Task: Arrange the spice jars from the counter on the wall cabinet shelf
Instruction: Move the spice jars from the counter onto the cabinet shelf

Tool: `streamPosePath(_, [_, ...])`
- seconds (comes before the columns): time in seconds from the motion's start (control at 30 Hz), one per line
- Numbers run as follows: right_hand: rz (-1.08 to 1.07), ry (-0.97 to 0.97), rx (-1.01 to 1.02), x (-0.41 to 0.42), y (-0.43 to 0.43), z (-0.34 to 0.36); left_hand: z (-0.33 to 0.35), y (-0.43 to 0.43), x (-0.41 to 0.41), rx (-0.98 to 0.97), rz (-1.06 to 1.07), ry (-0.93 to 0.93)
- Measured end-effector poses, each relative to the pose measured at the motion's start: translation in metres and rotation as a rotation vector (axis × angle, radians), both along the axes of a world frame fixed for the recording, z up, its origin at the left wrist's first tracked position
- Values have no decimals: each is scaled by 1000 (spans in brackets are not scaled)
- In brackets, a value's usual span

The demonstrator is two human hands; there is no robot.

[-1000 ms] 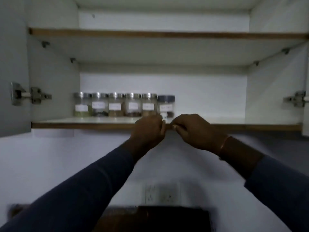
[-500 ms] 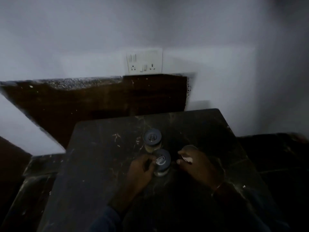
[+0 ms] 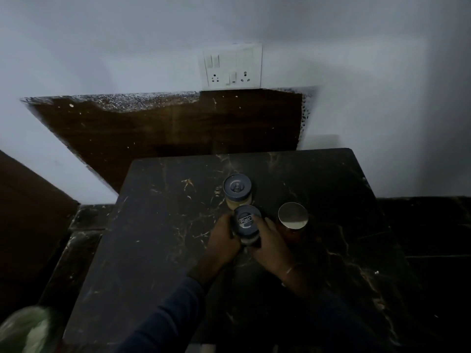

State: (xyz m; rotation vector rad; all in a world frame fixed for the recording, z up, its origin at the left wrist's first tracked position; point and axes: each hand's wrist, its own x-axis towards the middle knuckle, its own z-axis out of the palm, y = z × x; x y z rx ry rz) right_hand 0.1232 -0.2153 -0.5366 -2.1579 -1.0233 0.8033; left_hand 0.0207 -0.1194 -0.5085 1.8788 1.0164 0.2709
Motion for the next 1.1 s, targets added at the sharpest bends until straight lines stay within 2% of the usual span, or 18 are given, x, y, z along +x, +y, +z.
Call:
streamPosePath(0.13, [34,-61,-68,0,21,-29,-3,-1,3,-104,31,5])
streamPosePath(0.37, [-61,-20,169,15,28,-31,6,12,0,-253,72,-49])
streamPosePath(0.43, [-71,91,225,20,25,-16,10,24,-10,-309,79,-76])
streamPosePath(0.53, [-56,371,314,29,25,19,25,39,-25,-394,101,-185])
streamPosePath(0.63, [-36,509,414,35,31,62,40,45,-36,-584,101,-363])
streamPosePath(0.7, [-1,587,454,34,34,89,50,44,-37,-776,44,-482])
streamPosePath(0.8, [2,618,487,28,38,111,66,40,-38,-1043,30,-576])
streamPosePath(0.9, [5,611,501,23,46,123,76,40,-40,-1155,14,-711])
streamPosePath(0.93, [1,614,508,21,50,126,82,39,-40,-1129,18,-742])
streamPosePath(1.0, [-56,612,528,18,56,131,92,33,-38,-911,110,-728])
streamPosePath(1.1, [-93,667,551,5,64,132,100,29,-34,-254,303,-572])
